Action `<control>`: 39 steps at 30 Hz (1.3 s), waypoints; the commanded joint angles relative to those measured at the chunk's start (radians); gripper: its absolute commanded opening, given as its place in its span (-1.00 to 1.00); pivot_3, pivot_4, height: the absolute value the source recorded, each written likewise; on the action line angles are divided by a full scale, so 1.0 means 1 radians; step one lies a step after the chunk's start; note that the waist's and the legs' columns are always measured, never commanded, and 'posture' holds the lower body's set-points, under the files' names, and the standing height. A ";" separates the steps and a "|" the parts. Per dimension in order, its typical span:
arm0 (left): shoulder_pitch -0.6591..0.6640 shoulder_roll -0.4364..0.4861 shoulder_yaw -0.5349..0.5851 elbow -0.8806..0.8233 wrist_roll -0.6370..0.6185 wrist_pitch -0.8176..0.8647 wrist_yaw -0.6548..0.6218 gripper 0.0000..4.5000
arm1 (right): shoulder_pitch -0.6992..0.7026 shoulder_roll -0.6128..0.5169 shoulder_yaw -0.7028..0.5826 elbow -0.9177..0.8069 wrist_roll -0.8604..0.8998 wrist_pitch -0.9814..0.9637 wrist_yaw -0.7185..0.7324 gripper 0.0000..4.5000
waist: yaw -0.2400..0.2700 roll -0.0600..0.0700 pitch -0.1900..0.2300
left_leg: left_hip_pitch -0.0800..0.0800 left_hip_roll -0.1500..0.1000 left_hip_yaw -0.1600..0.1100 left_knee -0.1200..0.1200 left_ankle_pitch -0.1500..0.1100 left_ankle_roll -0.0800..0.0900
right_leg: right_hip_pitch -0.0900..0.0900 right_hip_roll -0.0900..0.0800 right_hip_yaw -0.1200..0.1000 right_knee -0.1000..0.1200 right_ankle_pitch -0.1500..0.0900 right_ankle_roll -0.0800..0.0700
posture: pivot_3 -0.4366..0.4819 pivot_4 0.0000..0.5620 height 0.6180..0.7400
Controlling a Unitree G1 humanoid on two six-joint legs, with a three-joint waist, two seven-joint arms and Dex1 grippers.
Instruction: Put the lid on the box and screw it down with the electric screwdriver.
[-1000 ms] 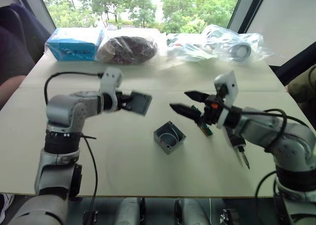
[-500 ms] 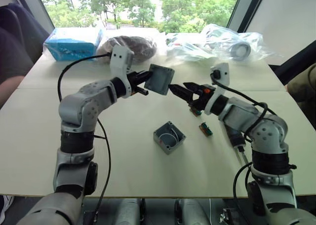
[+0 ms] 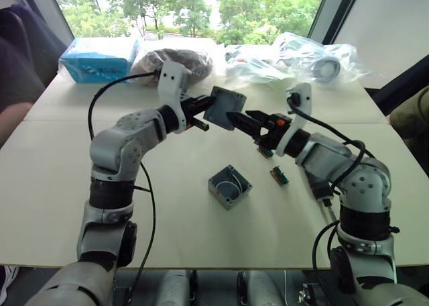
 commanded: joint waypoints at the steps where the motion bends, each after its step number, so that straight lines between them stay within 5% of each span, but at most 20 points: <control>1: -0.014 0.007 0.006 -0.028 0.000 -0.027 -0.007 -1.00 | -0.006 0.011 -0.026 -0.032 0.020 -0.010 -0.008 0.11 | 0.000 0.000 0.000 | 0.000 0.000 0.000 0.000 0.000 0.000 | 0.000 0.000 0.000 0.000 0.000 0.000 | -0.05 -0.47 1.00; 7: -0.016 0.002 0.009 -0.042 -0.006 -0.023 -0.008 -1.00 | -0.008 0.013 -0.023 -0.032 0.031 -0.005 -0.014 -0.91 | 0.001 0.000 0.000 | 0.000 0.000 0.000 0.000 0.000 0.000 | 0.000 0.000 0.000 0.000 0.000 0.000 | -0.05 -0.47 1.00; 9: -0.013 0.002 0.014 -0.048 -0.017 -0.019 -0.015 -1.00 | -0.007 0.013 -0.016 -0.036 0.022 -0.006 -0.013 -0.94 | 0.000 0.000 0.000 | 0.000 0.000 0.000 0.000 0.000 0.000 | 0.000 0.000 0.000 0.000 0.000 0.000 | -0.05 -0.47 1.00; 13: 0.006 0.032 0.035 -0.052 -0.052 -0.002 -0.061 -0.46 | -0.003 0.016 -0.013 -0.038 0.017 -0.008 -0.017 -0.94 | -0.002 0.000 0.000 | 0.000 0.000 0.000 0.000 0.000 0.000 | 0.000 0.000 0.000 0.000 0.000 0.000 | -0.05 -0.47 1.00; 21: 0.009 0.102 0.171 -0.048 -0.200 0.071 -0.107 0.96 | 0.010 0.001 -0.009 -0.046 -0.040 -0.030 -0.004 -0.94 | -0.008 0.000 0.000 | 0.000 0.001 0.000 -0.001 0.000 0.000 | -0.001 0.000 0.000 0.000 0.000 0.000 | -0.05 -0.47 1.00; 28: -0.027 0.199 0.199 0.027 -0.273 0.138 -0.179 0.96 | 0.130 -0.281 0.146 -0.296 -0.519 -0.373 0.211 -0.94 | 0.002 0.000 0.001 | -0.001 0.000 0.000 -0.001 0.000 0.001 | -0.001 0.000 0.000 -0.001 0.000 0.000 | -0.05 -0.47 1.00; 32: -0.046 0.210 0.125 0.064 -0.252 0.108 -0.253 0.41 | 0.373 -0.522 0.346 -0.347 -1.036 -0.818 0.301 -0.94 | 0.002 0.000 0.000 | -0.001 -0.001 0.000 -0.001 0.000 0.000 | -0.001 0.001 0.001 -0.002 -0.001 0.001 | -0.05 -0.47 1.00; 39: -0.052 0.203 -0.033 0.086 -0.202 0.059 -0.375 -0.73 | 0.570 -0.519 0.432 -0.275 -1.546 -1.164 0.182 -0.94 | -0.004 -0.001 0.000 | 0.001 0.000 0.000 0.000 0.002 -0.003 | 0.000 0.001 0.001 -0.001 -0.001 0.002 | -0.05 -0.47 1.00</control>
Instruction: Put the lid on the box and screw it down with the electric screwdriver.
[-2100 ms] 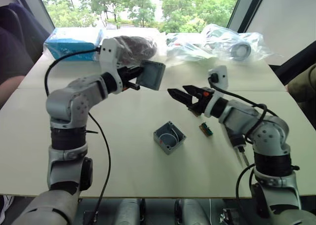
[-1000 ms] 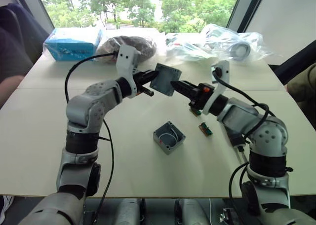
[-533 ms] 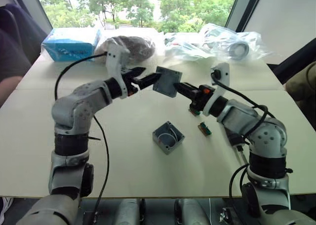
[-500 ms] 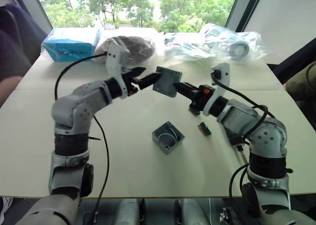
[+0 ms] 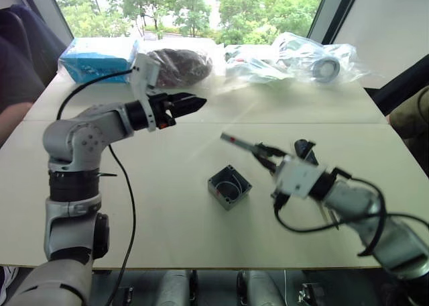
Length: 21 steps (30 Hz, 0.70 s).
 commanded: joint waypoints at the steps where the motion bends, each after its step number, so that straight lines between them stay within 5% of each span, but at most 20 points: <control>1: -0.015 0.012 -0.088 -0.027 0.034 -0.049 -0.083 -0.91 | 0.035 0.025 0.004 0.001 -0.240 -0.133 -0.080 -0.94 | 0.001 0.000 0.000 | 0.000 0.000 0.000 0.000 0.000 0.000 | 0.000 0.000 0.000 0.000 0.000 0.000 | -0.05 -0.47 1.00; 10: 0.019 0.056 -0.329 -0.037 0.187 -0.165 -0.249 -0.99 | 0.113 0.160 0.023 0.060 -0.523 -0.222 -0.160 -0.94 | 0.007 0.000 0.000 | 0.001 0.000 0.000 0.000 0.001 -0.002 | 0.001 0.001 -0.001 0.000 0.000 0.000 | -0.05 -0.47 1.00; 21: 0.067 0.056 -0.421 -0.026 0.299 -0.251 -0.322 -0.99 | 0.151 0.243 0.014 0.129 -0.632 -0.251 -0.172 -0.94 | 0.007 0.000 0.000 | 0.001 0.000 -0.001 0.000 0.001 -0.001 | 0.002 0.001 -0.001 0.000 0.000 0.000 | -0.05 -0.47 1.00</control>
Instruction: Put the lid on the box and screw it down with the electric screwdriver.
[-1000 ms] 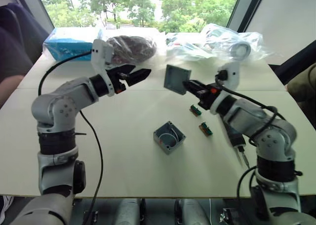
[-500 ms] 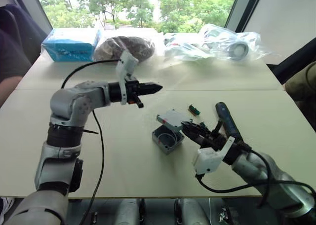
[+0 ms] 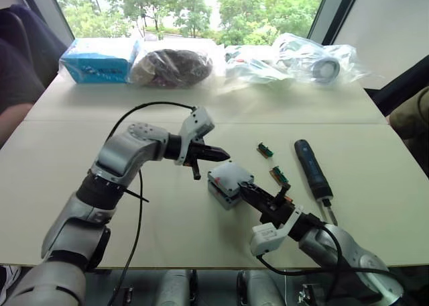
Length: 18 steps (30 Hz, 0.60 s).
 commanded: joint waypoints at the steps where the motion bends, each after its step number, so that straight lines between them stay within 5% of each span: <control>1: 0.009 0.003 -0.007 -0.023 0.025 -0.032 -0.022 -0.99 | 0.010 0.020 -0.015 0.008 -0.026 -0.005 -0.011 -0.94 | 0.002 0.000 0.000 | 0.000 0.000 0.000 0.000 0.000 0.000 | 0.000 0.000 0.000 0.000 0.000 0.000 | -0.05 -0.47 1.00; 18: 0.023 -0.030 -0.020 -0.017 0.084 -0.052 -0.044 -0.99 | 0.051 0.033 -0.021 0.013 -0.103 -0.065 -0.046 -0.94 | 0.001 0.000 0.000 | 0.001 0.000 -0.001 0.000 0.000 0.000 | 0.001 0.000 0.000 0.001 0.000 0.000 | -0.05 -0.47 1.00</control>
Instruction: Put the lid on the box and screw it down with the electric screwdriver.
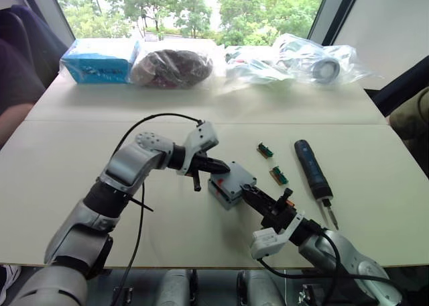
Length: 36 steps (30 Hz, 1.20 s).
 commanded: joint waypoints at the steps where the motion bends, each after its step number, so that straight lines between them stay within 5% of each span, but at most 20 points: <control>1: 0.002 0.001 0.011 -0.023 0.009 -0.013 -0.006 -0.99 | 0.002 0.012 0.011 -0.008 -0.032 -0.011 0.009 -0.94 | 0.000 0.000 0.000 | 0.000 0.000 0.000 0.000 0.000 0.000 | 0.000 0.000 0.000 0.000 0.000 0.000 | -0.05 -0.47 1.00; 36: 0.014 -0.006 0.006 -0.034 0.041 -0.024 -0.004 -0.99 | -0.006 0.056 -0.012 -0.006 -0.054 -0.026 0.004 -0.94 | 0.001 0.000 0.000 | 0.000 0.000 0.000 0.000 0.000 0.000 | 0.000 0.000 0.000 0.001 0.000 0.000 | -0.05 -0.47 1.00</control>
